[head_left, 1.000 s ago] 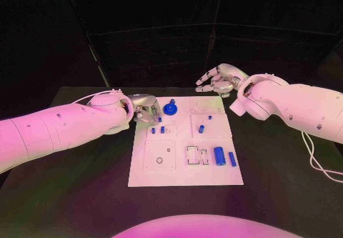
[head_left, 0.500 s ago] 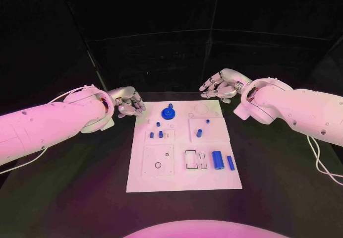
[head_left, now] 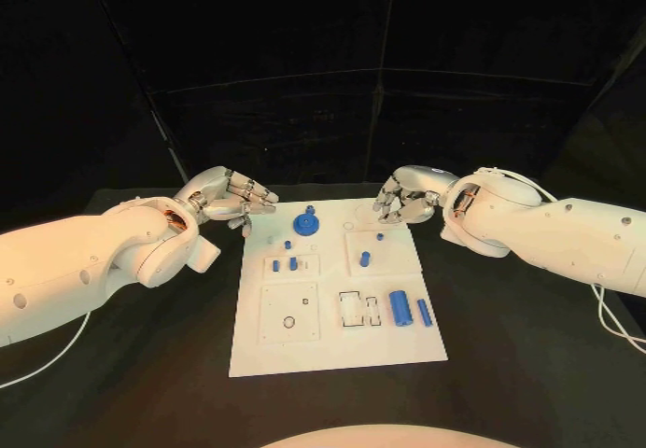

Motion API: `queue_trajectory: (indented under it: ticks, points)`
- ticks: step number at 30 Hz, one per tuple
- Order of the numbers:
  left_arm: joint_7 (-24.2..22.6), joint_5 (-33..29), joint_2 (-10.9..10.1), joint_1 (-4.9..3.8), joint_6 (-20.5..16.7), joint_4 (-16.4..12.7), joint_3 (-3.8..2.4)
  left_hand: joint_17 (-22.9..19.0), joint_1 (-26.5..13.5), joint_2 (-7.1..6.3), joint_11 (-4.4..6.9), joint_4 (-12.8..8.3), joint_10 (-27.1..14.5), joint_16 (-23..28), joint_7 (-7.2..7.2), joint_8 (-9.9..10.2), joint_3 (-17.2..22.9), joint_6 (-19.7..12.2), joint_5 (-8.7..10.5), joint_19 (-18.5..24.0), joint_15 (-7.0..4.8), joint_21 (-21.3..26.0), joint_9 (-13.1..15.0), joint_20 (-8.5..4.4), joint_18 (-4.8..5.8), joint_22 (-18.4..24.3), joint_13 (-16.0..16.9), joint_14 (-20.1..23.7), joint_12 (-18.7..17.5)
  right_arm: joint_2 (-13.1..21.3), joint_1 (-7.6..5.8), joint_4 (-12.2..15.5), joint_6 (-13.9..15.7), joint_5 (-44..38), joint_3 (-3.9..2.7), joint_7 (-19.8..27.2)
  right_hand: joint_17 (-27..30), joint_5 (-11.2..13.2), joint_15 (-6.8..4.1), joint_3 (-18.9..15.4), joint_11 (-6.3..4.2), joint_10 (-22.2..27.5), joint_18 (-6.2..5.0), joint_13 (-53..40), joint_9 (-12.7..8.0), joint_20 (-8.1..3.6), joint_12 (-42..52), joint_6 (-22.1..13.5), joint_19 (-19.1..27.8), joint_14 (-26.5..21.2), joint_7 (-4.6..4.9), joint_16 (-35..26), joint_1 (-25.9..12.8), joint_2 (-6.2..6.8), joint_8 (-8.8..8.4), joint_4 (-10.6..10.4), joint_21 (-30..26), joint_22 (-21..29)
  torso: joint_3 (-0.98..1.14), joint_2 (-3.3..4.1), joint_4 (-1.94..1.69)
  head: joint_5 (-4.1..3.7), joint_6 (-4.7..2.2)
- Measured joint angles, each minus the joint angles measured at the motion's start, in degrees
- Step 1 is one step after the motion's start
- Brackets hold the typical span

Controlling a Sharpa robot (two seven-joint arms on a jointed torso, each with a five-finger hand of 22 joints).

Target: Assemble the parts on the task board

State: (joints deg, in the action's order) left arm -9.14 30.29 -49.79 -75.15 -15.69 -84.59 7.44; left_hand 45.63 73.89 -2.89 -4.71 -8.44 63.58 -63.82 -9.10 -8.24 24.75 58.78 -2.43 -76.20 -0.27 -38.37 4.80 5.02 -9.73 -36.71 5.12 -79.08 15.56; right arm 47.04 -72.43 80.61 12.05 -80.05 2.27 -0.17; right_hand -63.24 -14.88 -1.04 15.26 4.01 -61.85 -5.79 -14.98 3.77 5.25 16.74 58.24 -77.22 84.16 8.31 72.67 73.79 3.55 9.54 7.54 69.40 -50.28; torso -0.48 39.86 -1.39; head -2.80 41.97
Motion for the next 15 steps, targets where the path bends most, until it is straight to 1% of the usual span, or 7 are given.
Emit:
queue_trajectory:
  ticks: [2, 4, 5, 7, 10, 11, 15]
  points:
    - [-2.40, -4.47, -0.31, 0.11, -0.44, -1.09, 0.20, -1.20, 0.00, 0.00, -0.23, 0.00, -0.23, 0.84, 0.00, 0.00, 0.00, 0.00, 0.00, 0.50, -0.13, 1.00, -0.09, 0.07, -0.02, 0.85, 0.00, 0.68, 0.19, -0.01, 0.63, 0.40, 0.06, -3.55, 0.00, -0.70, -0.07, 0.69, 0.00, 0.00, 0.09, -0.10, 0.00, 0.62, 0.00, 0.08, -0.34, 0.00, -0.08, 0.00, 0.00, 0.00, -0.20, 0.21, -0.31, 0.00, -0.01, 0.04, -0.03, -0.11, -0.03, -0.07, 0.01]
    - [-4.28, -7.56, -0.55, 0.21, -0.65, -1.95, 0.48, -1.97, 0.00, 0.00, -0.32, 0.00, -0.32, 1.30, 0.00, 0.00, 0.00, 0.00, 0.00, 0.52, 0.07, 1.09, -0.15, 0.09, -0.02, 1.08, 0.00, 0.88, 0.19, -0.03, 1.14, 0.76, 0.13, -6.50, 0.05, -1.22, 0.12, 0.70, 0.00, 0.00, 0.18, -0.19, 0.00, 1.11, 0.00, 0.08, -0.88, 0.00, -0.08, 0.00, 0.00, 0.00, -0.15, 0.75, -0.44, 0.00, -0.49, 0.45, -0.04, -0.19, -0.04, -0.11, -0.05]
    - [-5.35, -9.27, -0.67, 0.28, -0.75, -2.46, 0.62, -2.14, 0.00, 0.00, -0.29, 0.00, -0.34, 1.30, 0.00, 0.00, 0.00, 0.00, 0.00, 0.52, 0.07, 1.09, -0.15, 0.10, -0.02, 1.08, 0.00, 0.88, 0.19, -0.03, 1.46, 1.06, 0.19, -8.38, 0.12, -1.53, 0.25, 0.70, 0.00, 0.00, 0.31, -0.32, 0.00, 1.31, 0.00, 0.08, -1.00, 0.14, -0.08, 0.00, 0.14, 0.00, -0.09, 0.79, -0.74, 0.00, -0.49, 0.61, -0.05, -0.23, -0.04, -0.12, -0.13]
    - [-6.75, -11.34, -0.77, 0.33, -0.82, -3.01, 0.76, -2.42, 0.00, 0.00, -0.11, 0.00, -0.53, 1.32, 0.00, 0.00, 0.00, 0.00, 0.00, 0.52, -0.13, 1.09, -0.15, 0.09, -0.02, 1.09, 0.05, 1.08, 0.19, -0.06, 1.90, 1.47, 0.28, -11.15, 0.29, -1.94, 0.43, 0.70, 0.22, 0.00, 0.29, -0.30, 0.00, 1.75, 0.00, 0.08, -1.33, 0.20, -0.08, -0.22, 0.20, -0.15, 0.16, 1.04, -0.90, 0.00, -0.49, 0.81, -0.07, -0.25, -0.04, -0.12, -0.24]
    - [-8.56, -13.75, -0.90, 0.34, -0.86, -3.58, 0.84, -2.59, 0.00, 0.00, -0.11, 0.00, -0.53, 1.58, 0.00, 0.00, 0.00, 0.00, 0.00, 0.76, 0.07, 1.31, -0.20, 0.26, -0.02, 1.14, 0.05, 1.28, 0.19, -0.12, 2.45, 1.94, 0.46, -15.58, 0.51, -2.42, 0.46, 0.70, 0.22, 0.00, 0.29, -0.30, 0.00, 2.40, -0.01, 0.08, -1.81, 0.40, -0.08, -0.22, 0.00, -0.25, 0.25, 1.56, -1.27, 0.00, -0.86, 0.99, -0.07, -0.25, -0.04, -0.05, -0.41]
    - [-8.98, -14.29, -0.94, 0.34, -0.87, -3.68, 0.88, -2.68, 0.00, 0.00, -0.11, 0.09, -0.53, 1.58, 0.00, 0.00, -0.10, 0.00, 0.00, 0.92, 0.07, 1.31, -0.20, 0.10, -0.02, 1.14, 0.05, 1.28, 0.19, -0.15, 2.56, 2.04, 0.54, -16.86, 0.65, -2.50, 0.54, 0.70, 0.22, 0.09, 0.29, -0.30, 0.00, 2.65, 0.00, 0.08, -2.06, 0.40, -0.08, -0.22, 0.00, -0.25, 0.42, 1.73, -1.31, 0.09, -0.86, 1.00, -0.07, -0.25, -0.04, -0.04, -0.47]
    - [-10.45, -15.95, -1.10, 0.39, -0.92, -3.82, 0.96, -2.72, 0.00, 0.00, -0.10, 0.15, -0.53, 1.58, 0.00, 0.00, -0.15, 0.00, 0.00, 0.93, 0.07, 1.30, -0.21, 0.10, -0.02, 1.15, 0.05, 1.28, 0.19, -0.23, 2.94, 2.41, 0.93, -21.92, 1.49, -2.58, 0.62, 0.35, 0.22, 0.40, 0.29, -0.30, 0.00, 3.76, 0.00, 0.08, -2.92, 0.40, -0.08, -0.22, 0.00, -0.25, 0.86, 2.17, -1.96, 0.40, -0.86, 1.08, -0.09, -0.24, -0.05, -0.04, -0.57]
